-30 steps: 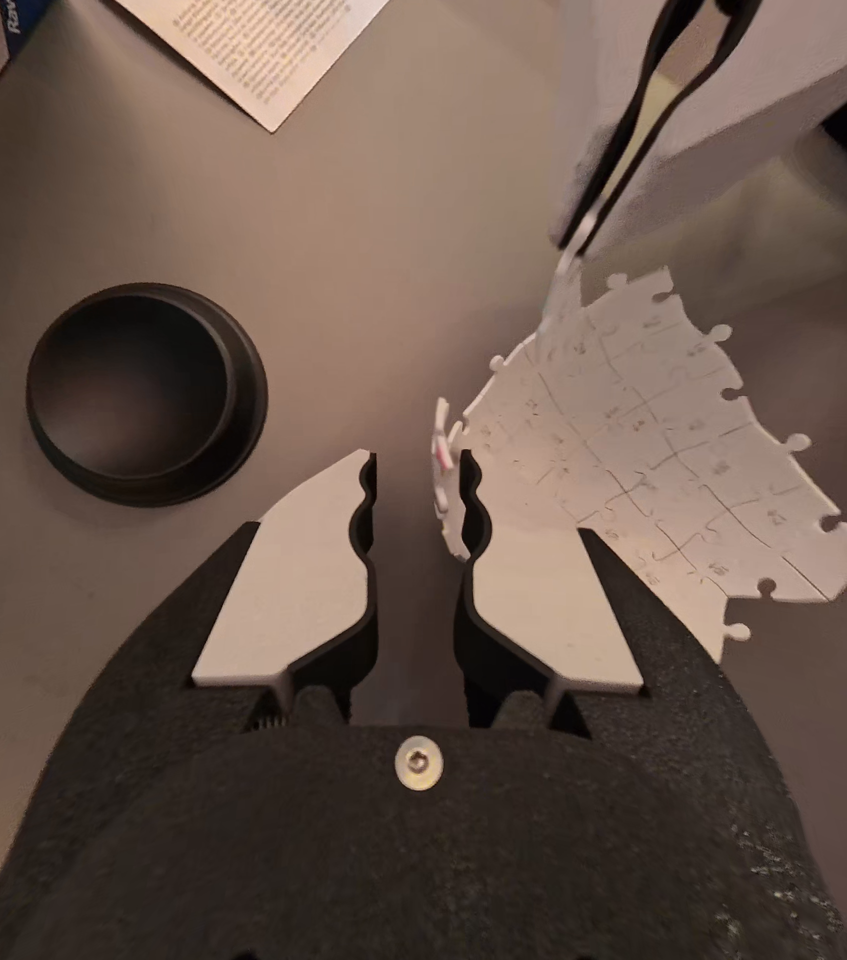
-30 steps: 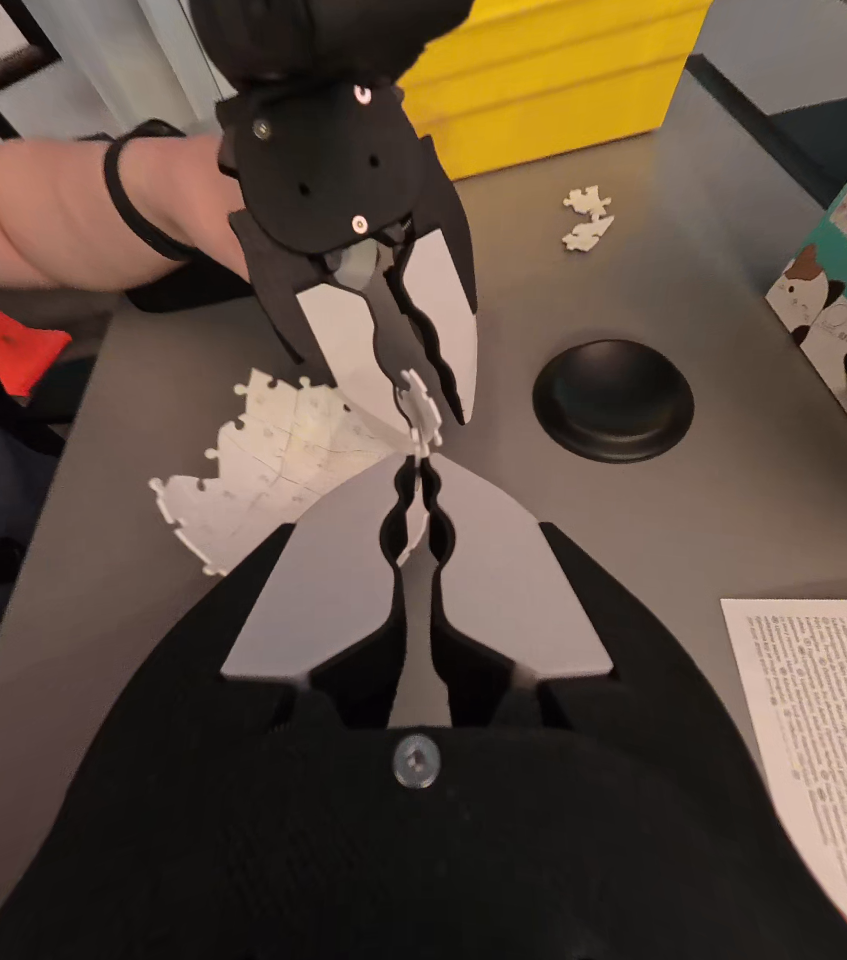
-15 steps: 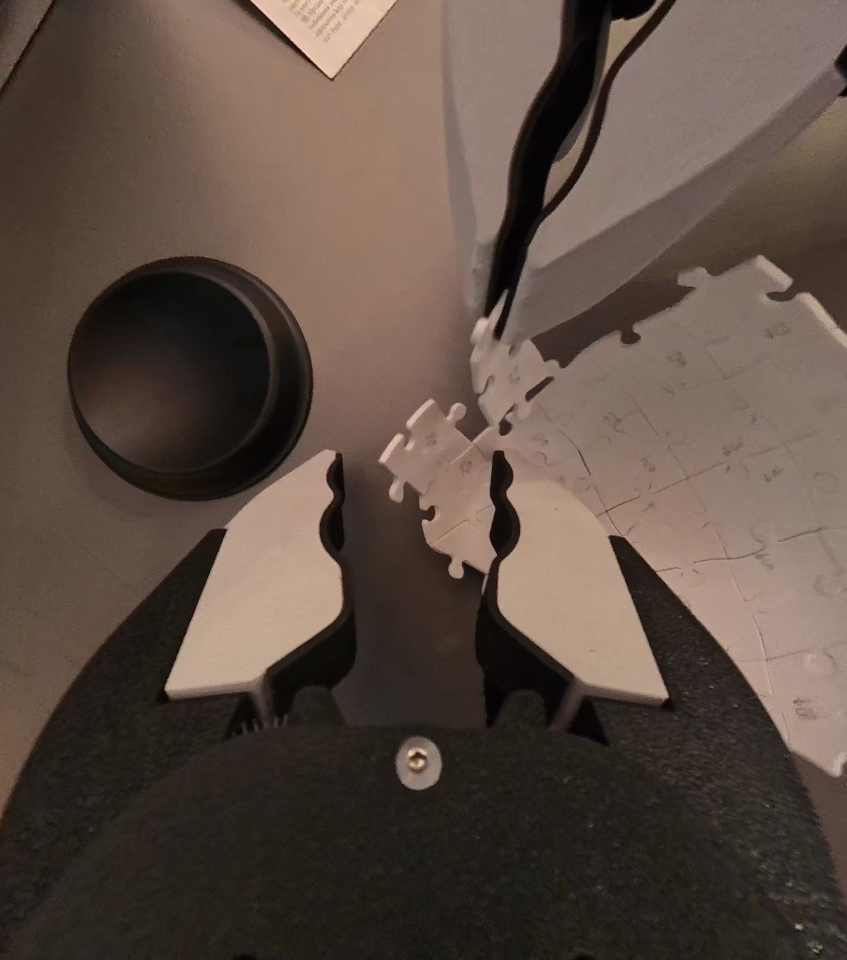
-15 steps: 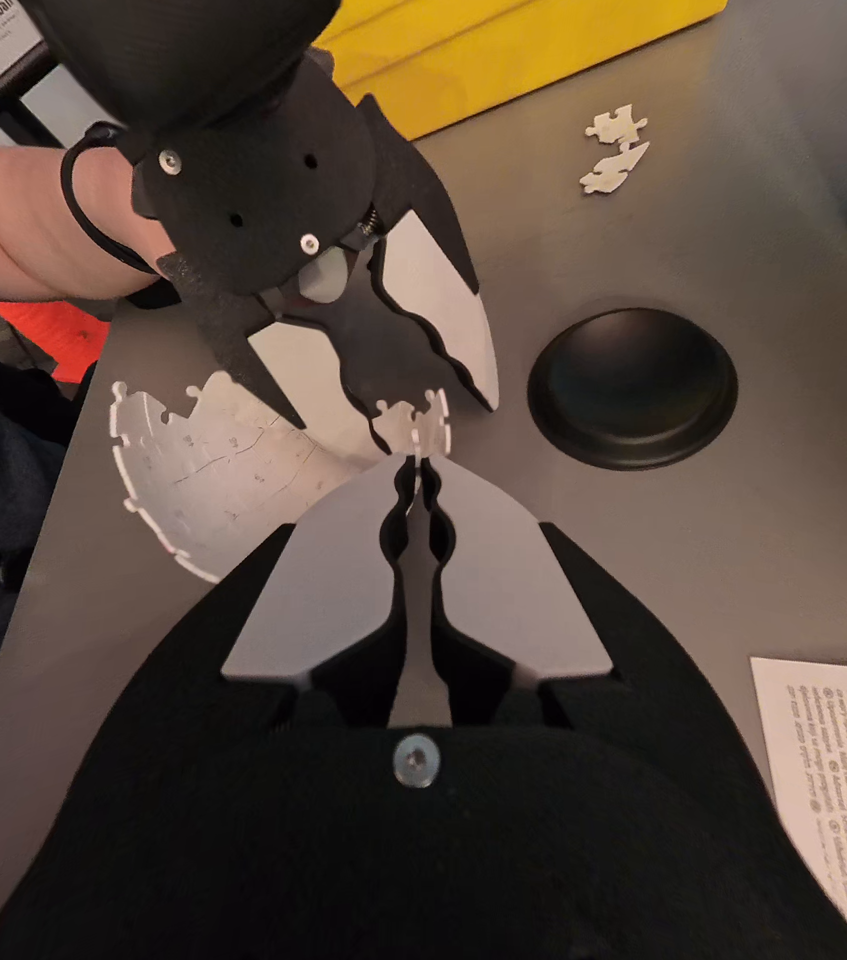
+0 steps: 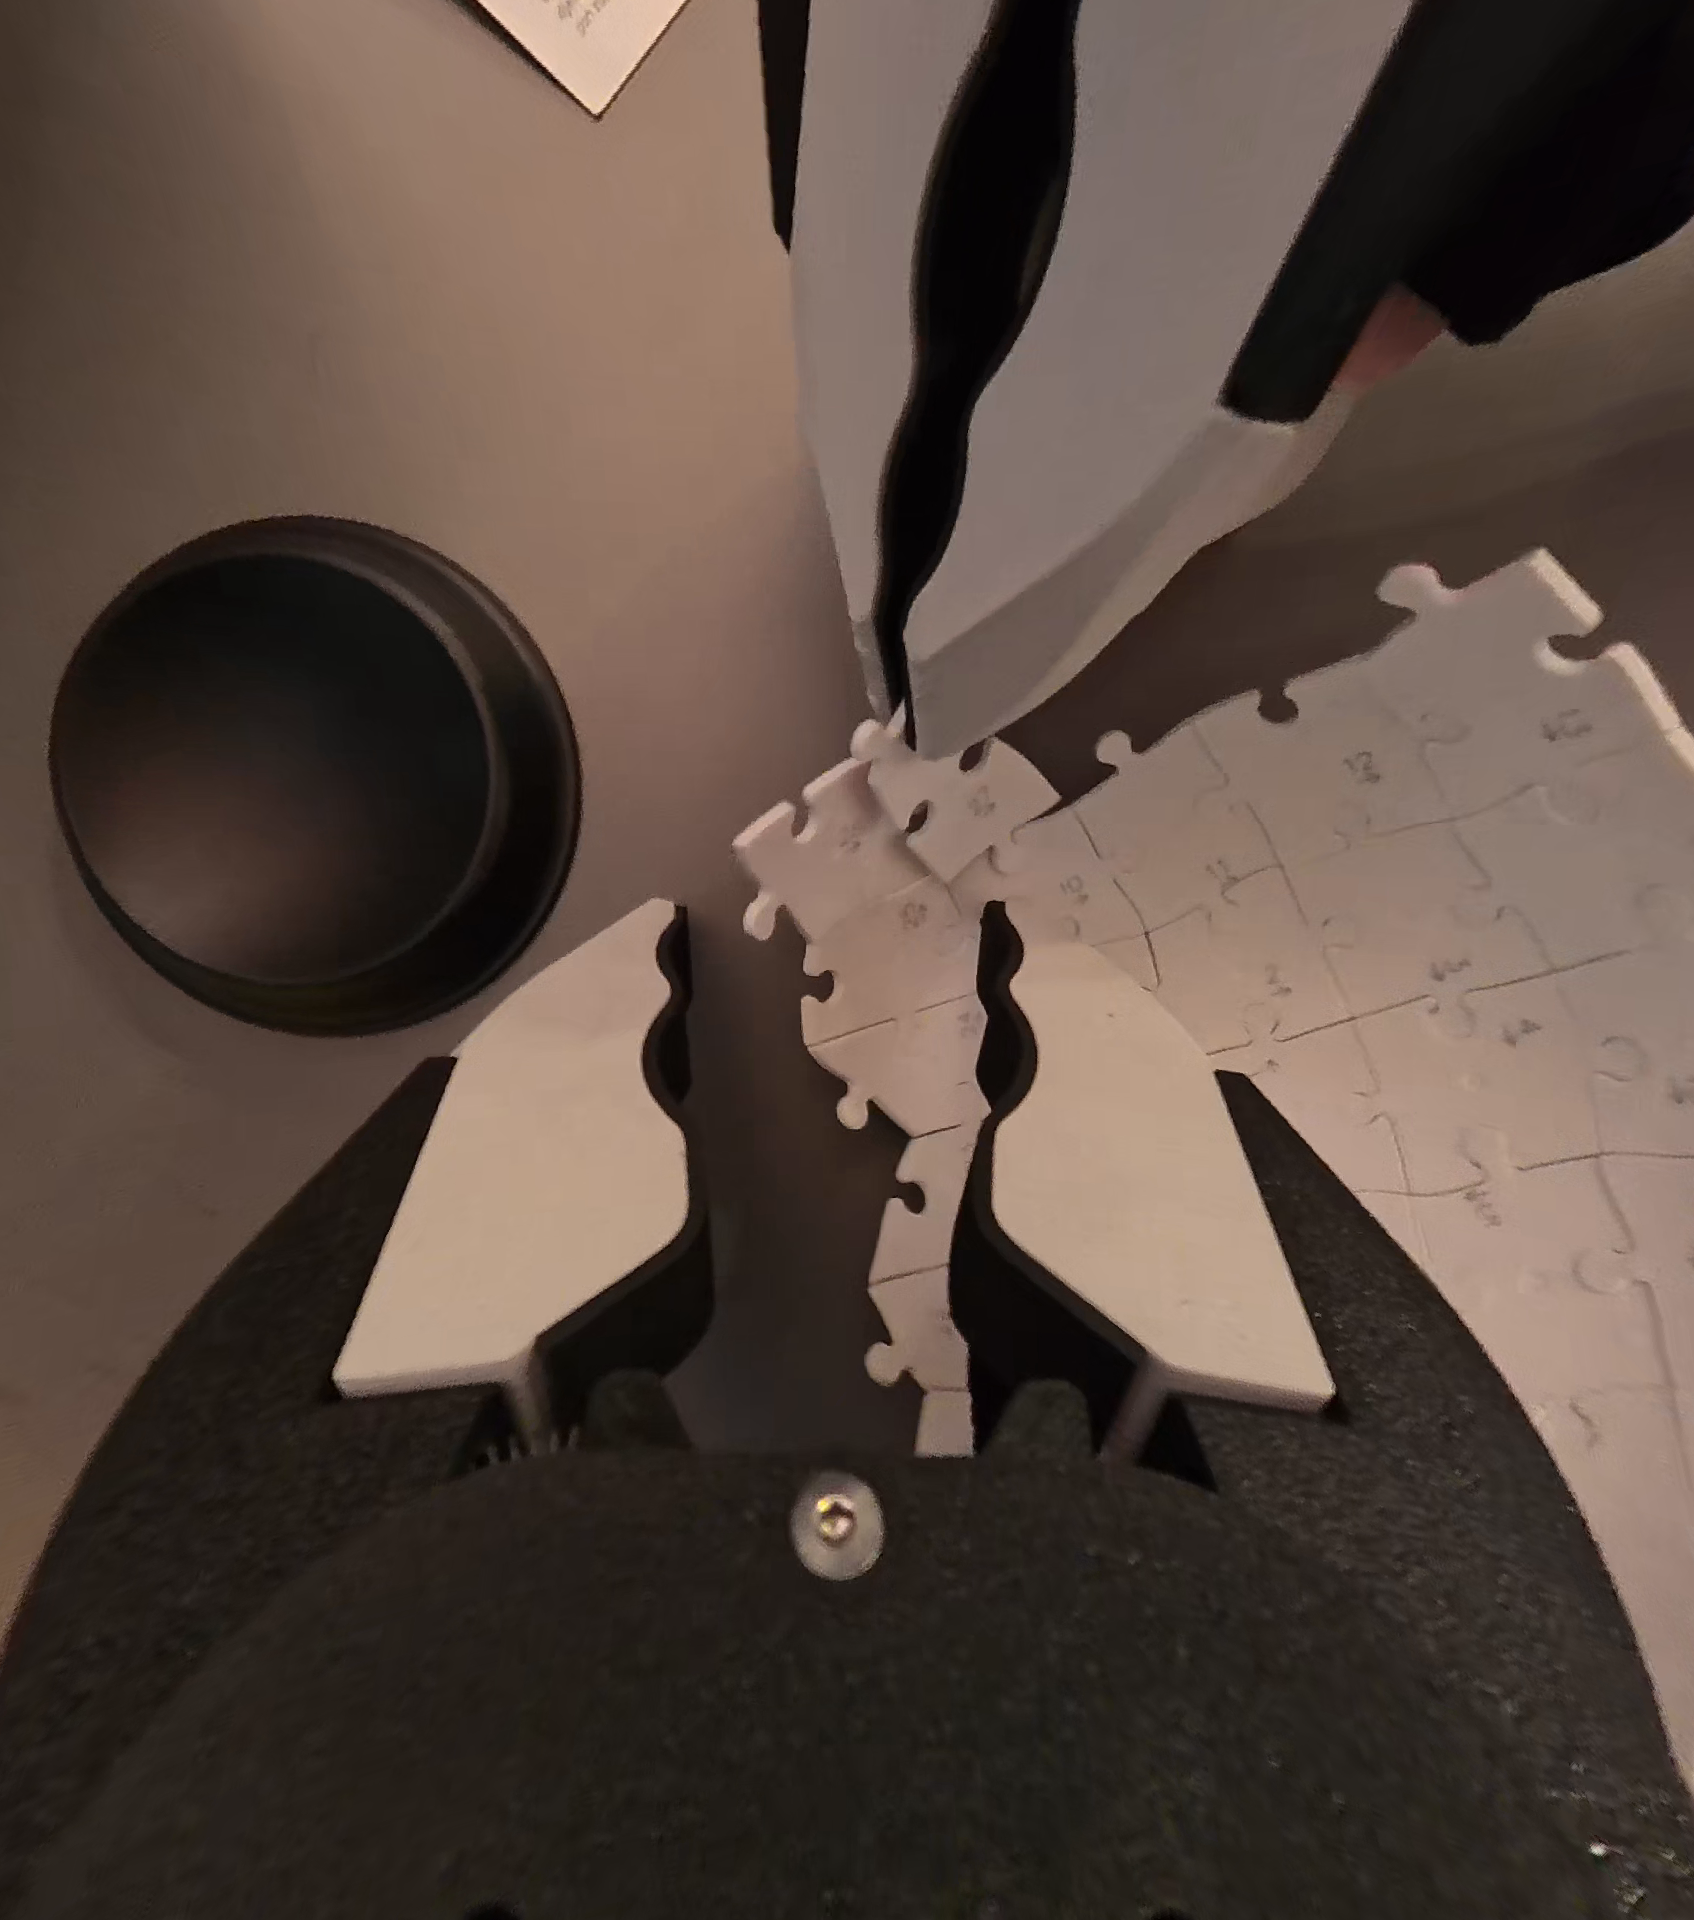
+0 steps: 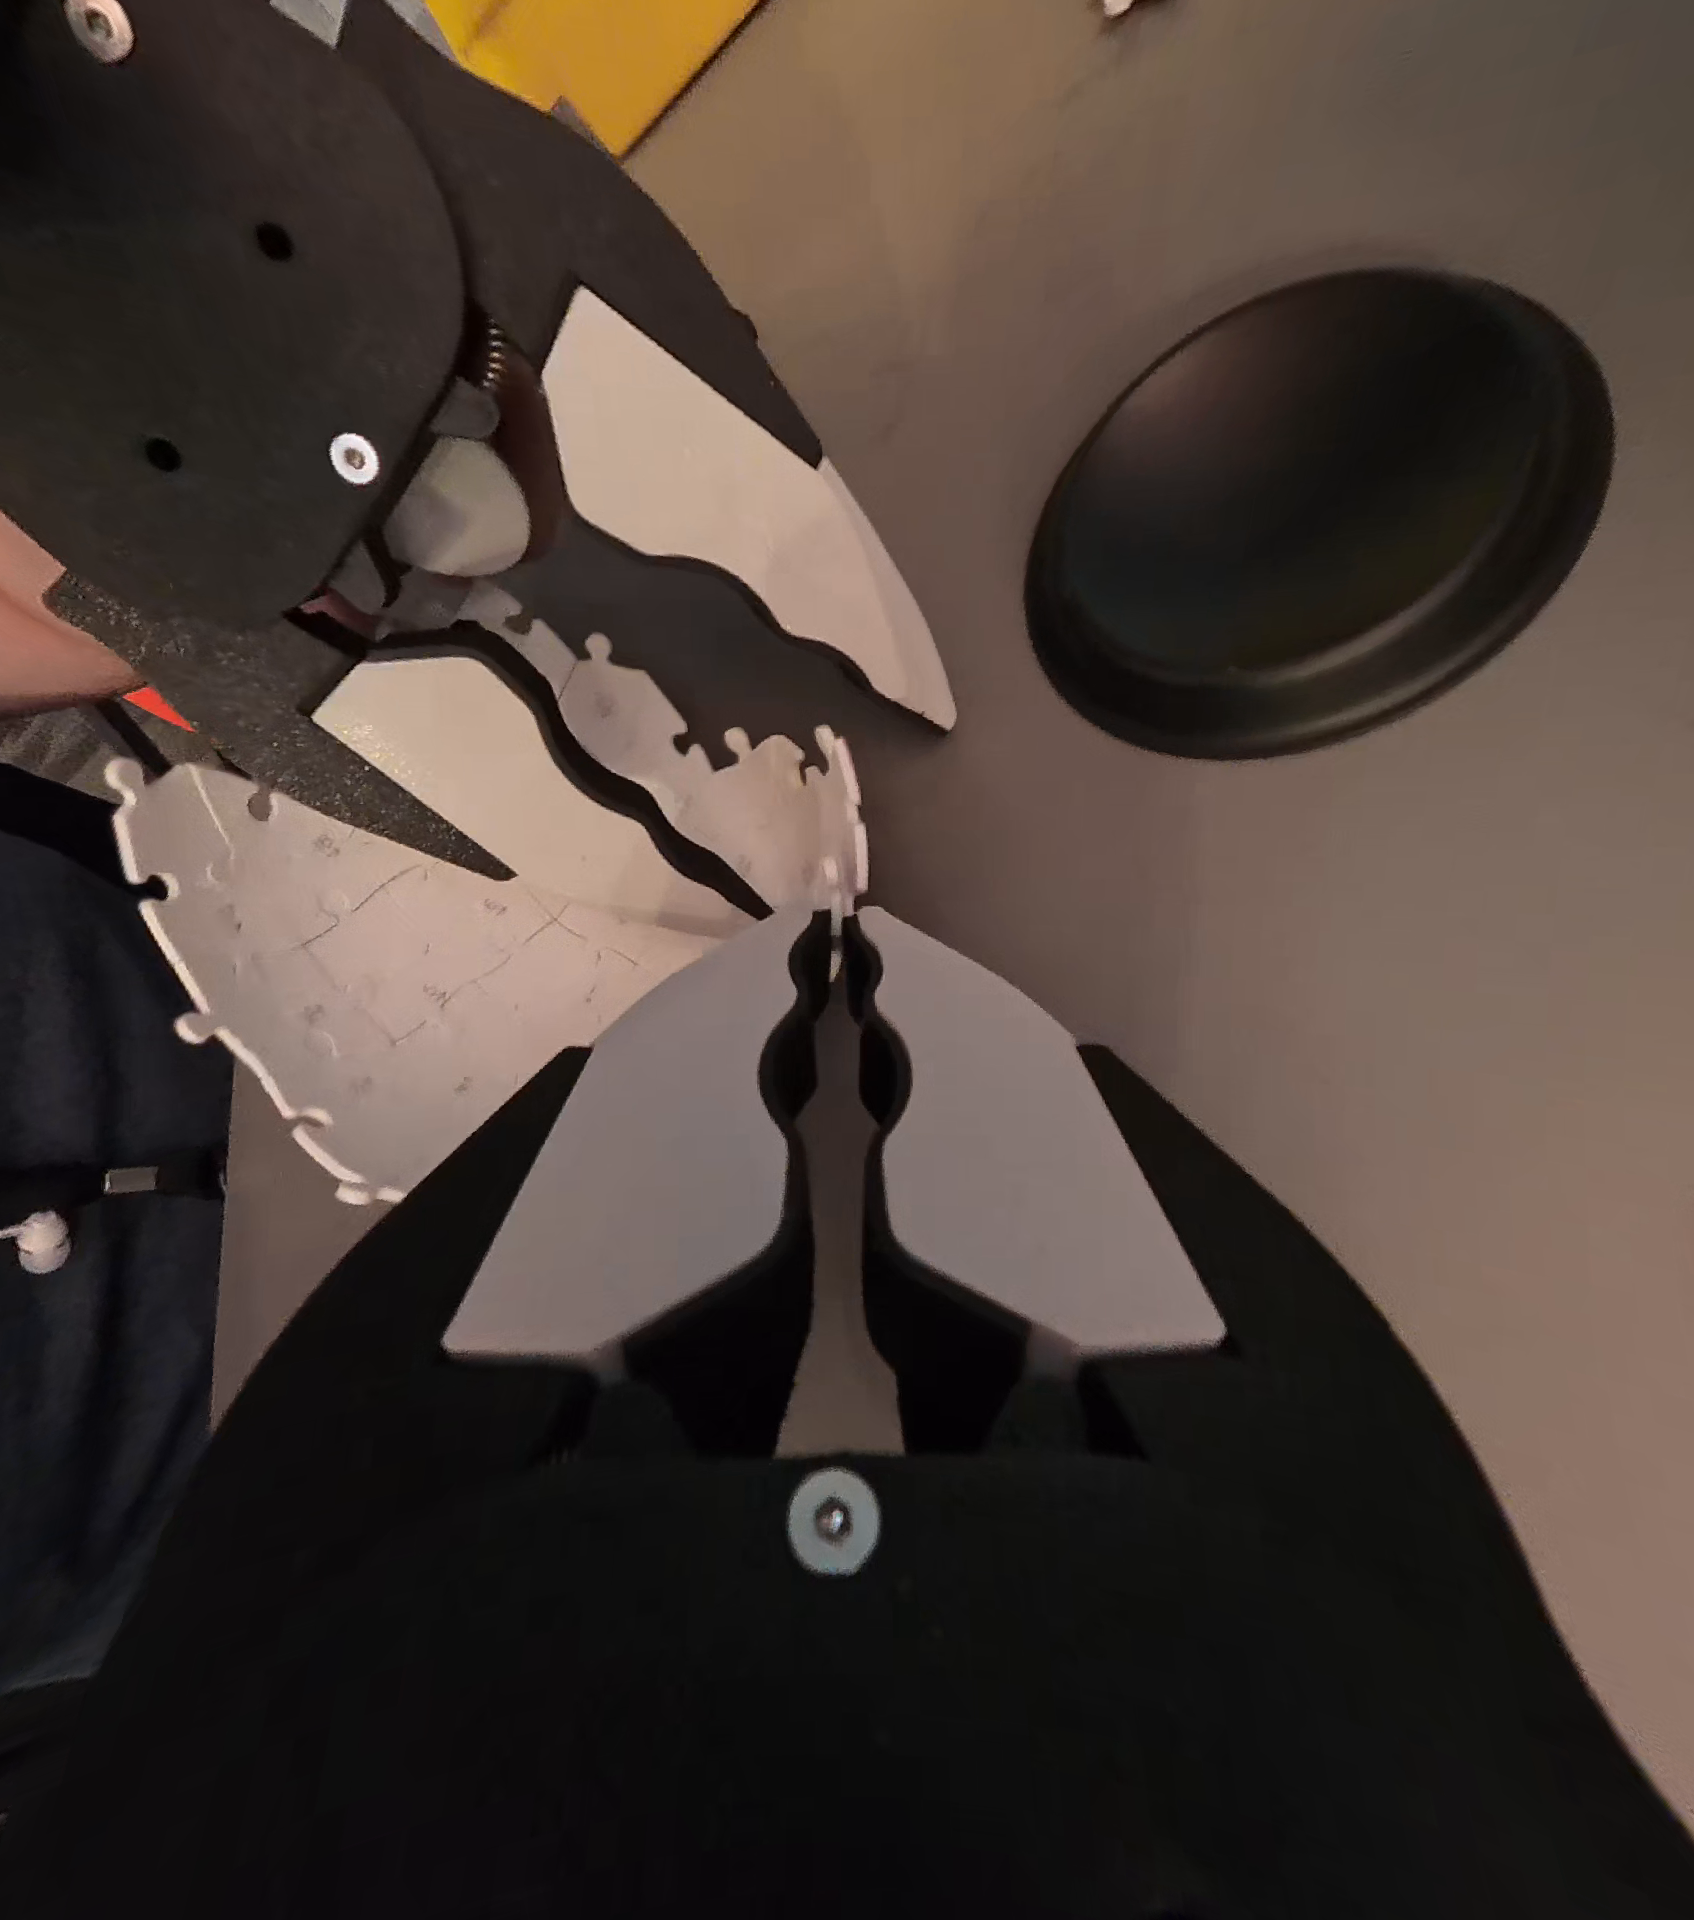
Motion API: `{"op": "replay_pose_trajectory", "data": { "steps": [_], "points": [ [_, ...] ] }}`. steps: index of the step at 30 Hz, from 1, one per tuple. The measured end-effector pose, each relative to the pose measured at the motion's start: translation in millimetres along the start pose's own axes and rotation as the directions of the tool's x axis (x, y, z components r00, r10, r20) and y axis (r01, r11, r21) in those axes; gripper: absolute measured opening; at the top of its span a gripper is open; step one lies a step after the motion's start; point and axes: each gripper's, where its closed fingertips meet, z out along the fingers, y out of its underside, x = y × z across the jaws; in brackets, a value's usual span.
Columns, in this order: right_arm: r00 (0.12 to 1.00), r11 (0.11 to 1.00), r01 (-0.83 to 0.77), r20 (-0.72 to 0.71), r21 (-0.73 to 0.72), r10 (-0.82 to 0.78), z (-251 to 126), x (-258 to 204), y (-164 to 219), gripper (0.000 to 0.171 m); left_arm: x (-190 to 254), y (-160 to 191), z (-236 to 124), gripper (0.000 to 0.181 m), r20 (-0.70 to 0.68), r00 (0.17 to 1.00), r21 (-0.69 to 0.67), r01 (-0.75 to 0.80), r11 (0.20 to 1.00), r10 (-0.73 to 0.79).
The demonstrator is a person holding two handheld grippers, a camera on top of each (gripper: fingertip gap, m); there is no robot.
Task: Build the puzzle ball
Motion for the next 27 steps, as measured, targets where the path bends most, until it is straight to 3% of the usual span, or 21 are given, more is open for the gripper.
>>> {"op": "replay_pose_trajectory", "data": {
  "steps": [27],
  "points": [
    [0.993, 0.989, 0.079, -0.078, -0.123, -0.089, 3, 18, 16, 0.007, -7, 3, 4, 0.057, -0.019, 1.000, -0.286, -0.004, 0.958, -0.002]
  ]
}}
